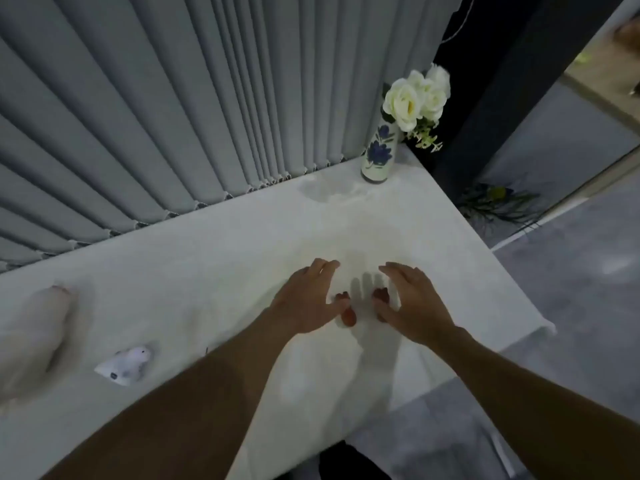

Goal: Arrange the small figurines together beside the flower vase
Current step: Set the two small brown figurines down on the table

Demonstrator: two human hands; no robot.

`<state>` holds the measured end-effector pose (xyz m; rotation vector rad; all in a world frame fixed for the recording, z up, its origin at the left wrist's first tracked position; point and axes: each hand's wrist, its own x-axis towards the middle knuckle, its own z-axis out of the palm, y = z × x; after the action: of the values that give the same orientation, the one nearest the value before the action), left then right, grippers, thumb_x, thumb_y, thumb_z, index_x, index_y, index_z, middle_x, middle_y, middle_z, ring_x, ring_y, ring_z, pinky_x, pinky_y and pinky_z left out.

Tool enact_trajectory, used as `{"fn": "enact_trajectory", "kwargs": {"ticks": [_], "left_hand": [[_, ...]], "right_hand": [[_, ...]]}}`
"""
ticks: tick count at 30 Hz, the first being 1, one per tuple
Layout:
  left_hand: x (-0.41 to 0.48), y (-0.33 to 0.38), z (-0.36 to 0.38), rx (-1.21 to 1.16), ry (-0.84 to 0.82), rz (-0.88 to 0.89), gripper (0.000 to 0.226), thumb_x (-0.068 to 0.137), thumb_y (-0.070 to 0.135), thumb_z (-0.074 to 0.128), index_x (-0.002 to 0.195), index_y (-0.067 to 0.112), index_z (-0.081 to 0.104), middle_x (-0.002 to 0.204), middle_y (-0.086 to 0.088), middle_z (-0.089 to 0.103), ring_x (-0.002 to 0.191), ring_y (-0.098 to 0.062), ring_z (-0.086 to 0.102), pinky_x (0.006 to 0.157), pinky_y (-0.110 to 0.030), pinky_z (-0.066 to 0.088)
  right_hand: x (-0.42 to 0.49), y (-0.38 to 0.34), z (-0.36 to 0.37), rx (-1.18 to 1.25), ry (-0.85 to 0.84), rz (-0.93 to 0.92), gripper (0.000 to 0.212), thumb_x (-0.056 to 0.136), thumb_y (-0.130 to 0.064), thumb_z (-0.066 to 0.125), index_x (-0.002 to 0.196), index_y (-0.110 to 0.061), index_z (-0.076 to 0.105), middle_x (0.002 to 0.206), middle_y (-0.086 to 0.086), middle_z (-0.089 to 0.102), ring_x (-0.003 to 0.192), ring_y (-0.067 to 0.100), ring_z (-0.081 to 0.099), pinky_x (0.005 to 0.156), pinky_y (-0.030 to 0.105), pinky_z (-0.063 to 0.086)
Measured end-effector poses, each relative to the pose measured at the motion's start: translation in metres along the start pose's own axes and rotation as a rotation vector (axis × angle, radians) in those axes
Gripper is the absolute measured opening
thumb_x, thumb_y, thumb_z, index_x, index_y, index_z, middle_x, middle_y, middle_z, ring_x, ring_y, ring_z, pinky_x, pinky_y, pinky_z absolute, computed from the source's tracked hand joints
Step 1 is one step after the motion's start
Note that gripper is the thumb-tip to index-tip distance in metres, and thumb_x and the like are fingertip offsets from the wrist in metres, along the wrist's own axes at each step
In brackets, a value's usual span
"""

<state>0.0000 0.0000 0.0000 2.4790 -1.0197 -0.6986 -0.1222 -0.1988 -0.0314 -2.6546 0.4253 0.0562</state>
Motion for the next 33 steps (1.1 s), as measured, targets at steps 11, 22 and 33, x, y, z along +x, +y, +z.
{"fn": "enact_trajectory", "kwargs": {"ticks": [11, 22, 33], "left_hand": [[0.004, -0.002, 0.061, -0.087, -0.035, -0.046, 0.045, 0.079, 0.043, 0.073, 0.115, 0.025, 0.051, 0.126, 0.003, 0.049, 0.113, -0.024, 0.053, 0.099, -0.04, 0.048], [0.016, 0.003, 0.043, -0.366, -0.049, -0.24, 0.041, 0.077, 0.043, 0.052, 0.069, 0.007, 0.036, 0.055, 0.003, 0.036, 0.053, -0.013, 0.032, 0.053, -0.03, 0.035], [0.012, -0.004, 0.037, -0.468, -0.076, -0.203, 0.043, 0.094, 0.039, 0.047, 0.088, -0.001, 0.06, 0.085, -0.008, 0.053, 0.073, -0.024, 0.05, 0.069, -0.04, 0.046]], "right_hand": [[-0.023, 0.015, 0.047, 0.106, -0.088, 0.124, 0.058, 0.094, -0.031, 0.071, 0.147, -0.019, 0.049, 0.146, 0.008, 0.054, 0.13, 0.029, 0.051, 0.111, 0.041, 0.045], [-0.016, 0.016, 0.038, 0.215, 0.05, 0.017, 0.019, 0.096, -0.014, 0.068, 0.114, -0.012, 0.072, 0.115, 0.003, 0.061, 0.076, 0.016, 0.062, 0.075, 0.031, 0.057], [-0.011, 0.006, 0.046, 0.426, 0.063, 0.204, 0.024, 0.093, -0.019, 0.074, 0.114, -0.023, 0.064, 0.097, -0.007, 0.066, 0.093, 0.01, 0.052, 0.078, 0.012, 0.038]]}}
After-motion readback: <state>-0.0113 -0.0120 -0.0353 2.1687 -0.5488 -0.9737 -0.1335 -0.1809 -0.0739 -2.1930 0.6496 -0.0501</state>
